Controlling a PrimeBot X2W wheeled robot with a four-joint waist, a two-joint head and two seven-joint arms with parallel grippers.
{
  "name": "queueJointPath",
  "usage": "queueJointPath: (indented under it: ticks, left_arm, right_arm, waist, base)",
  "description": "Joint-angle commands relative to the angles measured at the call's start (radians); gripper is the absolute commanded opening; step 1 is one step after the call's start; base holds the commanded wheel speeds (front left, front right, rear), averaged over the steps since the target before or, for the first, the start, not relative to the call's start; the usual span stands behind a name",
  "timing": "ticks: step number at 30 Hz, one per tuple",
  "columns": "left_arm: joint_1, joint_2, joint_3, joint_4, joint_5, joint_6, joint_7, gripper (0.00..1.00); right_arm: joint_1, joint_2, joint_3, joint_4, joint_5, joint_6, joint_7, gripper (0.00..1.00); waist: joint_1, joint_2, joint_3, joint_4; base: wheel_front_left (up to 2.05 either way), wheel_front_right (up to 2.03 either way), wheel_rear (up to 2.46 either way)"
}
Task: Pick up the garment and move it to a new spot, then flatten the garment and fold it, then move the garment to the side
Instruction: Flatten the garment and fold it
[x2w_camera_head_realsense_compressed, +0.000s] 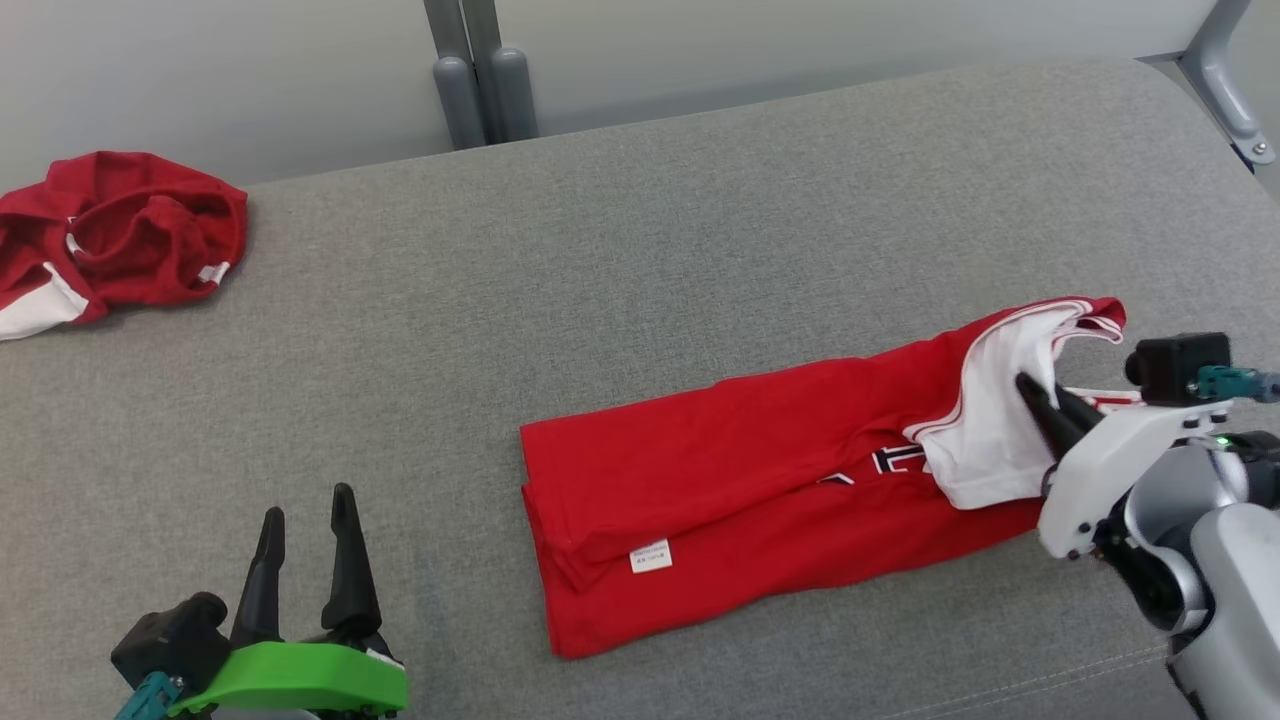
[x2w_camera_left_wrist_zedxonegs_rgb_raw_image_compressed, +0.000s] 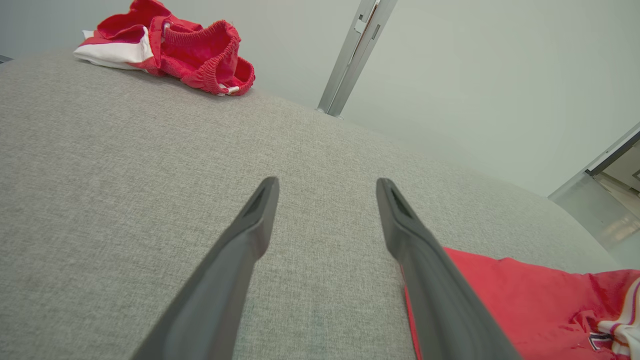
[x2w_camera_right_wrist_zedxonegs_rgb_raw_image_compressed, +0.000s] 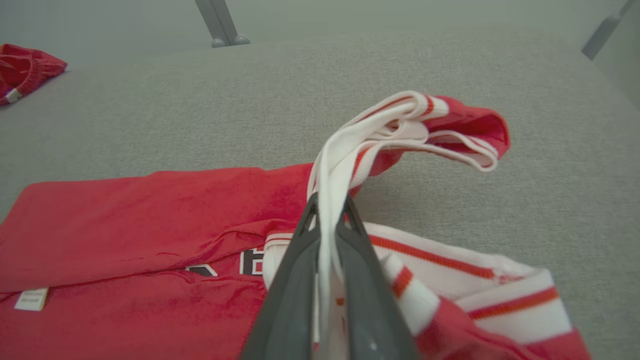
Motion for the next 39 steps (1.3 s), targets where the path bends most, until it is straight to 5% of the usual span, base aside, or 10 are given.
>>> queueJointPath:
  ticks: [1,6,11,21,31,32,33,34,35,39]
  left_arm:
    - [-0.016,0.001,-0.002,0.003,0.006,-0.005,-0.002,1.0]
    - [-0.022,0.0,-0.009,0.01,0.001,-0.009,0.0,1.0]
    - [-0.027,-0.001,-0.017,0.014,0.001,-0.013,0.002,1.0]
    - [-0.044,-0.013,-0.038,0.032,0.005,-0.024,0.003,1.0]
    - [-0.053,-0.028,-0.055,0.059,0.009,-0.037,0.001,1.0]
    - [-0.053,-0.029,-0.056,0.061,0.009,-0.038,0.0,1.0]
    - [-0.053,-0.03,-0.057,0.064,0.01,-0.038,0.0,1.0]
    - [-0.053,-0.031,-0.058,0.065,0.011,-0.039,0.0,1.0]
    - [-0.051,-0.032,-0.058,0.067,0.011,-0.04,0.0,1.0]
    - [-0.038,-0.033,-0.053,0.07,0.01,-0.04,-0.002,1.0]
  right_arm:
    - [0.029,0.02,0.014,-0.04,0.011,0.0,0.008,0.0]
    - [0.095,0.094,0.103,-0.198,0.038,0.0,0.052,0.0]
    - [0.08,0.162,0.183,-0.222,0.057,0.0,0.073,0.0]
    - [-0.007,0.314,0.303,-0.049,0.142,0.0,0.048,0.0]
    - [-0.105,0.351,0.361,0.171,0.239,0.0,-0.005,0.0]
    - [-0.112,0.352,0.371,0.183,0.251,0.0,-0.012,0.04]
    - [-0.121,0.352,0.386,0.196,0.267,0.0,-0.022,0.36]
    - [-0.127,0.352,0.398,0.201,0.281,0.0,-0.031,0.8]
    - [-0.135,0.351,0.409,0.207,0.297,0.0,-0.044,1.0]
    - [-0.158,0.351,0.443,0.215,0.329,0.0,-0.089,1.0]
  waist:
    - [0.0,-0.0001,-0.003,0.003]
    - [0.0,-0.0001,-0.01,0.022]
    - [0.0,-0.0001,-0.013,0.043]
    - [0.0,-0.0001,-0.023,0.107]
    - [0.0,-0.0001,-0.032,0.152]
    - [0.0,-0.0001,-0.033,0.154]
    - [0.0,-0.0001,-0.034,0.157]
    - [0.0,-0.0001,-0.036,0.159]
    - [0.0,-0.0001,-0.038,0.16]
    - [0.0,-0.0001,-0.046,0.155]
  base:
    - [0.0,0.0,0.0]
    - [0.0,0.0,0.0]
    - [0.0,0.0,0.0]
    - [0.0,0.0,0.0]
    - [0.0,0.0,0.0]
    - [0.0,0.0,0.0]
    - [0.0,0.0,0.0]
    - [0.0,0.0,0.0]
    - [0.0,0.0,0.0]
    - [0.0,0.0,0.0]
